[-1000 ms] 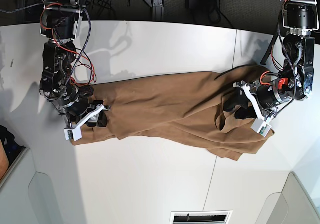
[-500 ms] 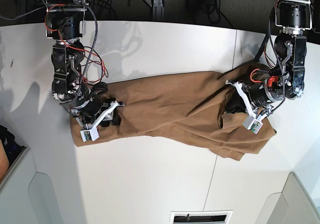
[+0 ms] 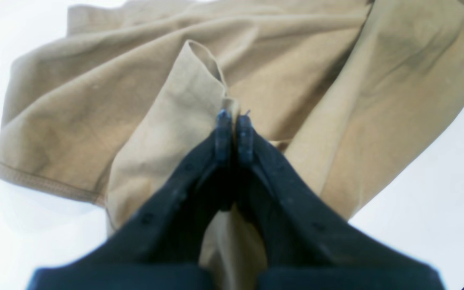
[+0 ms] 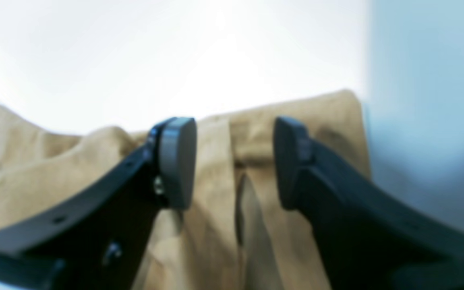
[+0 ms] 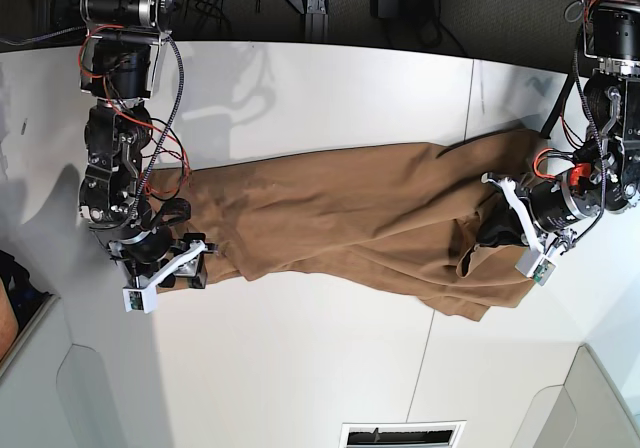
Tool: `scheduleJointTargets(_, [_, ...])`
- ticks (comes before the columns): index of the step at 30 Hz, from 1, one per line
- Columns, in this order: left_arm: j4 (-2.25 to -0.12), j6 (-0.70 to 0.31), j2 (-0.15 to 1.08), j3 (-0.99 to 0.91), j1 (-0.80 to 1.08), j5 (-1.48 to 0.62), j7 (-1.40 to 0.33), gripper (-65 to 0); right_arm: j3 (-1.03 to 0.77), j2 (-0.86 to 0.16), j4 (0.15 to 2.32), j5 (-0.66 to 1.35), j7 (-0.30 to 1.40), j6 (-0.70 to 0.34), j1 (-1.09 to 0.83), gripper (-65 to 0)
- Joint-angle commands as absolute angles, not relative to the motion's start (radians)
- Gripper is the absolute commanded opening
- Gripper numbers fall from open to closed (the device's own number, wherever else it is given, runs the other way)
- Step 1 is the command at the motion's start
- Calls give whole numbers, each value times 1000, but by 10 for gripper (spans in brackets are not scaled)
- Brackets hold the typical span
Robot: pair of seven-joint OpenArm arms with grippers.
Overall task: Layout the t-shirt on the table in an organized manner, then fold the t-shirt properly
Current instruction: 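Hold the shirt with both grippers and pull it taut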
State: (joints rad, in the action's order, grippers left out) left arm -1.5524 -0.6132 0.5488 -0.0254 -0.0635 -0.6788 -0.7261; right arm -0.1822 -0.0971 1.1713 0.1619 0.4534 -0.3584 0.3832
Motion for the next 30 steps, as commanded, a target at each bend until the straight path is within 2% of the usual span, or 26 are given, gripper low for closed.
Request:
scheduleJointTargets(1, [-1570,-614,565,-32,-83,-706,-707,-650,-183,-99,1172,170,429,-363,424,-337])
scheduleJointTargets(8, [-1570,-618,566,-32,-82,-717,-708,-650,-181,-99,1042,146,381,-365,462,-337])
scheduleJointTargets(11, [-1570,-618,565,-32,-82,-718,-708,-650,-160,-99,995,145,370,-400,461,-338])
scheduleJointTargets(15, [-1570,-618,565,-32,-82,-718,-707,-650,-117,-99,991,146,370,-407,456,-339])
scheduleJointTargets(19, [-1570,-618,566,-32,-80,-717,-708,-650,-102,-97,998,146,370,-408,456,-381])
scheduleJointTargets(30, [-1570,-618,565,-32,-80,-717,-708,-650,-102,-97,1017,149,371,-408,456,-381])
